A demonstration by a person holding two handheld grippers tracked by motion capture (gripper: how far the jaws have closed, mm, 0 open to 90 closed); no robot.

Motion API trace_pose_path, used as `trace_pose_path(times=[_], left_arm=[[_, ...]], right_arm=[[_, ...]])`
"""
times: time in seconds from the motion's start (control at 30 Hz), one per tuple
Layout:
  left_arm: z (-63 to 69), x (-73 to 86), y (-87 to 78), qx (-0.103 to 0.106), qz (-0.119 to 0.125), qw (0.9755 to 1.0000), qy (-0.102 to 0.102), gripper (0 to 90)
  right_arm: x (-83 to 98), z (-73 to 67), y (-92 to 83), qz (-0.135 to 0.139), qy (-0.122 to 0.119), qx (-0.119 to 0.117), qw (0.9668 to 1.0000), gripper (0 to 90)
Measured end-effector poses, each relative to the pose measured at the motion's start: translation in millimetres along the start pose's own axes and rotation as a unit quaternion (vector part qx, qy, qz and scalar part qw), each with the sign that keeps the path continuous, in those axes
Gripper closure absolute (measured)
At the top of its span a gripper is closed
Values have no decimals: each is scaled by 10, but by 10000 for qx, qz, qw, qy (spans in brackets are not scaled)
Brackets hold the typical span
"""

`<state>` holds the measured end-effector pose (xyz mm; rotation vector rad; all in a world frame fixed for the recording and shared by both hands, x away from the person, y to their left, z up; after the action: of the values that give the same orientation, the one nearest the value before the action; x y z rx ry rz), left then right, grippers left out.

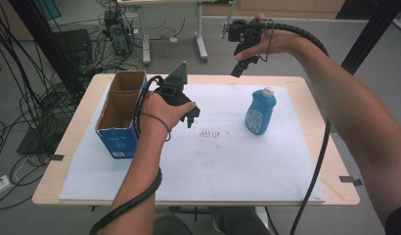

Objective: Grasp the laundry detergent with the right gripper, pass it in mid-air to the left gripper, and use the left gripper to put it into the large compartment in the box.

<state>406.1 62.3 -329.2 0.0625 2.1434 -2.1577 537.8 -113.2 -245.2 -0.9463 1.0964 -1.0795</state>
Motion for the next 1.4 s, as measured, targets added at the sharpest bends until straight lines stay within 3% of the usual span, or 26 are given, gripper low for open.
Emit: trace_pose_path(times=[0.43,0.9,0.97,1.13,1.17,1.4], left_arm=[[-13,70,-6,-26,46,10000,12,59],[-6,186,-11,-14,108,9998,144,58],[13,197,-27,3,159,9997,170,58],[20,218,-61,18,216,9995,234,58],[16,222,-66,24,242,9994,228,59],[-62,255,-47,-35,217,9995,206,58]], right_arm=[[274,-115,-163,159,214,232,9994,126],[901,-444,-307,279,634,491,9964,112],[1063,-523,-311,364,782,570,9946,107],[1252,-638,-278,547,947,664,9918,92],[1333,-693,-245,695,1038,710,9896,88],[1643,-827,-18,1043,1371,875,9812,69]])
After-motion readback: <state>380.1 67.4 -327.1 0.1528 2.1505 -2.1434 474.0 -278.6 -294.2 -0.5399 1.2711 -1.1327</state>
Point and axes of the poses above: each handheld gripper's, and its own axes: y roughly forward along the jaws, x roughly out of its underside, z roughly to its right, the point moved 10 cm from there along y, roughly forward along the jaws, and after that the axes turned 15 degrees about -y, right-handed, at the moved point
